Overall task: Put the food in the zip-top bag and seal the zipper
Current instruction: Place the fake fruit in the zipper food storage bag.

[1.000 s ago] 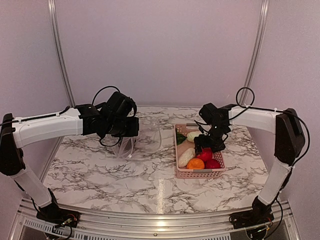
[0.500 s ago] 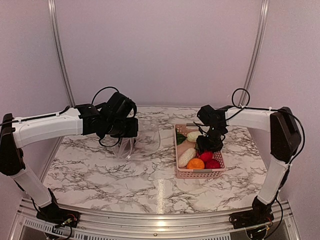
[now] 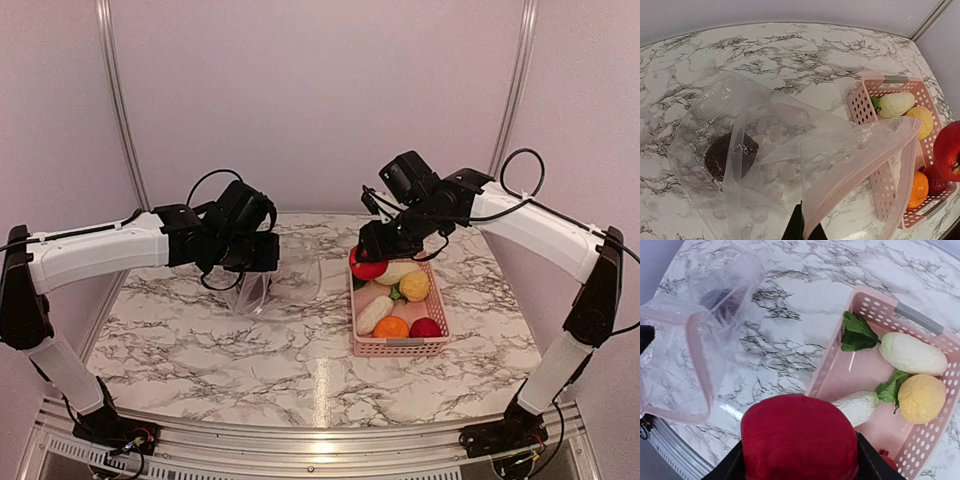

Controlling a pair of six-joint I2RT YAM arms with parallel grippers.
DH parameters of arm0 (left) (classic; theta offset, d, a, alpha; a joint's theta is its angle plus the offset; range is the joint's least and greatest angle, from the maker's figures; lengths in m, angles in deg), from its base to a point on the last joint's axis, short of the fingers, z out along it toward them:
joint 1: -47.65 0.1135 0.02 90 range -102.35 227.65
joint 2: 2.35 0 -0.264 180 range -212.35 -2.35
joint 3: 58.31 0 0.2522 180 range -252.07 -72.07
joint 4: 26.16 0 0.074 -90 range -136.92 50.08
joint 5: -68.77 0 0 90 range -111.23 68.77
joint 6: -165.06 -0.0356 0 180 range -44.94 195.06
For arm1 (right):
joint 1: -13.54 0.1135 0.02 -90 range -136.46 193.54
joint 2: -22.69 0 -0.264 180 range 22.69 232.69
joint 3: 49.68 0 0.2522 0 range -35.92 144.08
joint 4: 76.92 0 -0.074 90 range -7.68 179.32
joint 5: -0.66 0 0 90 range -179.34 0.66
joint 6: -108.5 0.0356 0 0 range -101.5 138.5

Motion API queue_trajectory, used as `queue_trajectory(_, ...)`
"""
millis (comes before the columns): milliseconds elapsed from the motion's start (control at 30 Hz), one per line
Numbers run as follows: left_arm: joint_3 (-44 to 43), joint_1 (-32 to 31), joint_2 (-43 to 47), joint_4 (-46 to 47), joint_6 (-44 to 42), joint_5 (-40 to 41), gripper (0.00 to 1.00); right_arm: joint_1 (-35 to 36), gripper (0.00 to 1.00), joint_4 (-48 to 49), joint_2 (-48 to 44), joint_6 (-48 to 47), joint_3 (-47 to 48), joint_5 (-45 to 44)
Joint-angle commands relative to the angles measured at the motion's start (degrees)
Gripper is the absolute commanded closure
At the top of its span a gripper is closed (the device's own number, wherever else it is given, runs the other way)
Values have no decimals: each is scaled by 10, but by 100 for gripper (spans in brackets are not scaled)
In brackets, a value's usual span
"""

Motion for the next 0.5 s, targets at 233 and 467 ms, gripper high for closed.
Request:
queue_trajectory(233, -17, 22, -25, 23, 54, -38, 100, 49, 48, 213, -34, -14, -14, 152)
queue_trajectory(467, -42, 23, -38, 19, 49, -51, 100, 58, 46, 243, 16, -45, 11, 180)
